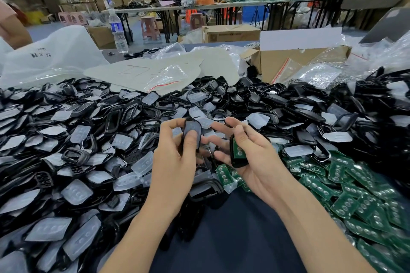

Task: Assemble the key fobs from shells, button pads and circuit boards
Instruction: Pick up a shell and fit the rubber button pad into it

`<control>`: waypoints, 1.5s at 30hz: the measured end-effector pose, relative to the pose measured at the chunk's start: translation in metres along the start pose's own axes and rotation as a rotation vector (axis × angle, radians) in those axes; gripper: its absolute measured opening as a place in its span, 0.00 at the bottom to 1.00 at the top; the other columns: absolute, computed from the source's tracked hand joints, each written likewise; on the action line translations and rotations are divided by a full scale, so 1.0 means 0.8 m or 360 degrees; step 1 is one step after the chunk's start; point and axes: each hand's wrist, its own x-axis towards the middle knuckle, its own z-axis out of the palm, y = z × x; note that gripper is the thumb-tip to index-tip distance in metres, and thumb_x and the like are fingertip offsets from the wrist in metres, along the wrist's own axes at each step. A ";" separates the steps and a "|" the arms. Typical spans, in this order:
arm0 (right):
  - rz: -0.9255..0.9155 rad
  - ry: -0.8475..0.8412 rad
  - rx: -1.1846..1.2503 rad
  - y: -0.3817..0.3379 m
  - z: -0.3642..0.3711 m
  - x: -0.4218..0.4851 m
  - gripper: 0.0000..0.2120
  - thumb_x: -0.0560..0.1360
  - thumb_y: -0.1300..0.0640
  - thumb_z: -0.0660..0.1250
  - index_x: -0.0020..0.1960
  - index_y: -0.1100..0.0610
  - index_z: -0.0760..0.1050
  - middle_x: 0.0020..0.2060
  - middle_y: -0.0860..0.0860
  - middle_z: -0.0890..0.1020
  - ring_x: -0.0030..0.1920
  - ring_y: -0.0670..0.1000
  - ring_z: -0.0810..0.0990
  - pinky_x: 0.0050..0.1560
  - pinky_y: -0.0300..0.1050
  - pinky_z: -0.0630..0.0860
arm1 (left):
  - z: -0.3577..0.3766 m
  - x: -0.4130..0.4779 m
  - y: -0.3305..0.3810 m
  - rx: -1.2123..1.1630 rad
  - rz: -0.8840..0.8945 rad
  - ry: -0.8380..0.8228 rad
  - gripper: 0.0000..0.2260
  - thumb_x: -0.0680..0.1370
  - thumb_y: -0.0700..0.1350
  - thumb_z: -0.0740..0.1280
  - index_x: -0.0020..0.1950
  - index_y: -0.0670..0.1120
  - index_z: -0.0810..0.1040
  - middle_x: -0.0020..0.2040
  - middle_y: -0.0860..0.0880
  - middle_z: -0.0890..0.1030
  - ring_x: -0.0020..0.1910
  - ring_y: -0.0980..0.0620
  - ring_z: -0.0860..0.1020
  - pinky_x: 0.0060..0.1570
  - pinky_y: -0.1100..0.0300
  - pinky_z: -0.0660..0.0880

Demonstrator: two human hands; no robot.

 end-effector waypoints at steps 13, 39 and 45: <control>0.0063 -0.0023 0.0046 0.002 0.001 0.002 0.16 0.82 0.72 0.57 0.68 0.63 0.72 0.62 0.61 0.82 0.60 0.56 0.83 0.59 0.47 0.81 | -0.001 0.007 -0.002 -0.0321 -0.0221 -0.0039 0.05 0.84 0.43 0.62 0.57 0.52 0.71 0.41 0.44 0.86 0.38 0.46 0.85 0.35 0.62 0.80; -0.0058 0.0225 -0.0159 0.004 -0.013 0.013 0.08 0.76 0.66 0.70 0.51 0.59 0.86 0.33 0.48 0.77 0.27 0.42 0.72 0.25 0.33 0.68 | -0.005 0.008 -0.004 -0.0306 -0.0216 -0.0064 0.09 0.82 0.46 0.68 0.50 0.62 0.79 0.37 0.48 0.83 0.30 0.52 0.78 0.31 0.61 0.77; -0.0072 0.0222 -0.0200 0.004 -0.011 0.013 0.10 0.78 0.66 0.68 0.47 0.55 0.87 0.36 0.49 0.82 0.31 0.45 0.77 0.28 0.36 0.73 | -0.009 0.009 -0.007 -0.0214 -0.0172 -0.0056 0.05 0.80 0.49 0.69 0.49 0.60 0.79 0.30 0.51 0.76 0.28 0.54 0.73 0.32 0.64 0.74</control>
